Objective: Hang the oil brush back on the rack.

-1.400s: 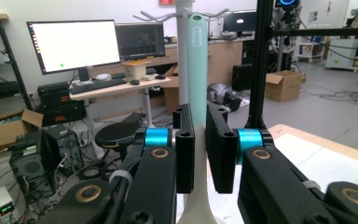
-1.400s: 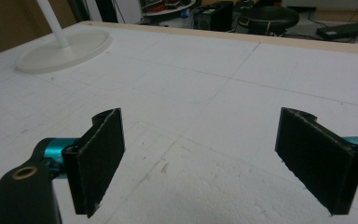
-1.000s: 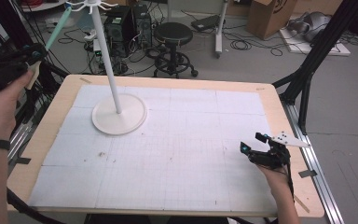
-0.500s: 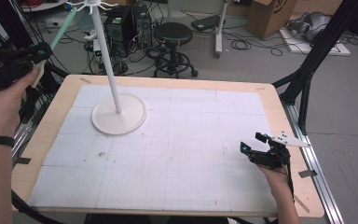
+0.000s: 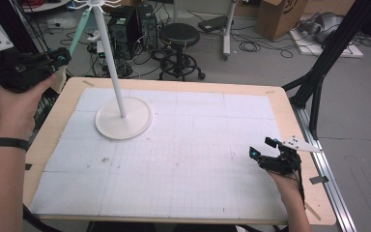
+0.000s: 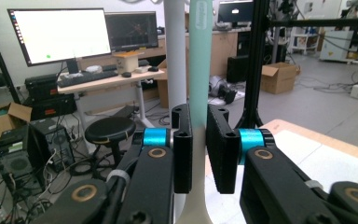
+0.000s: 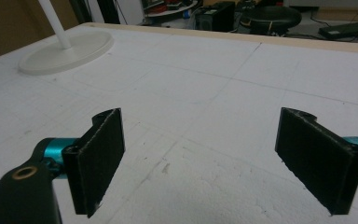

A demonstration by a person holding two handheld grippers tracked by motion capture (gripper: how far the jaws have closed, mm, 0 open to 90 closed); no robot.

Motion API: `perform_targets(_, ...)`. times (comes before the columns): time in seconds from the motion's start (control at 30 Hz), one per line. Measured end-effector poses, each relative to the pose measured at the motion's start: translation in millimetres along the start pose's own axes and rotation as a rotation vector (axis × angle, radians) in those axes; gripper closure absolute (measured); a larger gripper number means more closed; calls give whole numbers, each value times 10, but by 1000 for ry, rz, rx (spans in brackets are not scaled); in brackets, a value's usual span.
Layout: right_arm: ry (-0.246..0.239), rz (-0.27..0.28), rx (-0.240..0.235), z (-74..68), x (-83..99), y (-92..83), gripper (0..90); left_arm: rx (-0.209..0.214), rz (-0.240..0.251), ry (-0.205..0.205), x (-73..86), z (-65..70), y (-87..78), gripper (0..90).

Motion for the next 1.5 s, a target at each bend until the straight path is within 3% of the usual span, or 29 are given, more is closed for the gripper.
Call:
perform_targets(0.03, -2, 0, 0, 0, 0, 1, 148, -11, -5, -1, 7, 3, -5, 727)
perform_targets(0.07, -4, 0, -1, -2, 0, 3, 148, -13, -11, -1, 15, 8, -6, 609)
perform_targets(0.1, -4, 0, -1, -2, 0, 3, 148, -18, -17, -9, 26, 10, -8, 609)
perform_targets(0.13, -10, -2, -1, 0, 1, 6, 148, -13, -31, -18, 47, 6, -15, 510)
perform_targets(0.2, -10, -1, 0, -1, 0, 7, 148, 7, -42, -30, 84, 7, -36, 425)
perform_targets(0.4, -3, -3, -5, -3, 3, 13, 148, 44, -82, -5, 289, 99, -197, 279)
perform_targets(0.6, -2, -7, -10, -10, 5, 23, 148, 88, -98, 23, 538, 255, -305, 232)
perform_targets(0.73, -9, -14, -14, -7, 9, 32, 148, 136, -107, 39, 875, 432, -355, 212)
perform_targets(0.77, -9, -14, -14, -7, 9, 32, 148, 136, -107, 39, 875, 432, -355, 212)
perform_targets(0.8, -10, -19, -12, -5, 12, 34, 148, 150, -113, 41, 1017, 496, -362, 211)
perform_targets(0.83, -10, -19, -12, -5, 12, 34, 148, 150, -113, 41, 1017, 496, -362, 210)
perform_targets(0.87, -13, -28, -12, -14, 16, 42, 148, 161, -128, 38, 1155, 552, -359, 207)
perform_targets(0.9, -9, -30, -13, -24, 17, 45, 148, 161, -128, 38, 1155, 552, -359, 206)
perform_targets(1.13, -24, -47, -15, -29, 25, 78, 147, 186, -162, 15, 1624, 703, -332, 186)
perform_targets(1.3, -32, -54, -17, -39, 30, 98, 147, 190, -164, -10, 1838, 742, -297, 178)
perform_targets(1.43, -39, -62, -18, -51, 36, 115, 147, 207, -202, 17, 1977, 795, -249, 170)
perform_targets(1.5, -42, -66, -19, -51, 48, 123, 147, 225, -197, 6, 2019, 821, -242, 170)
Point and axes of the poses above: each handheld gripper's, and its own axes: y roughly forward along the jaws, x roughly out of its underside, z roughly to its right, the point moved 2 cm from there along y, roughly forward along the jaws, and after that the axes turned 9 degrees about -x, right-handed, at the moved point
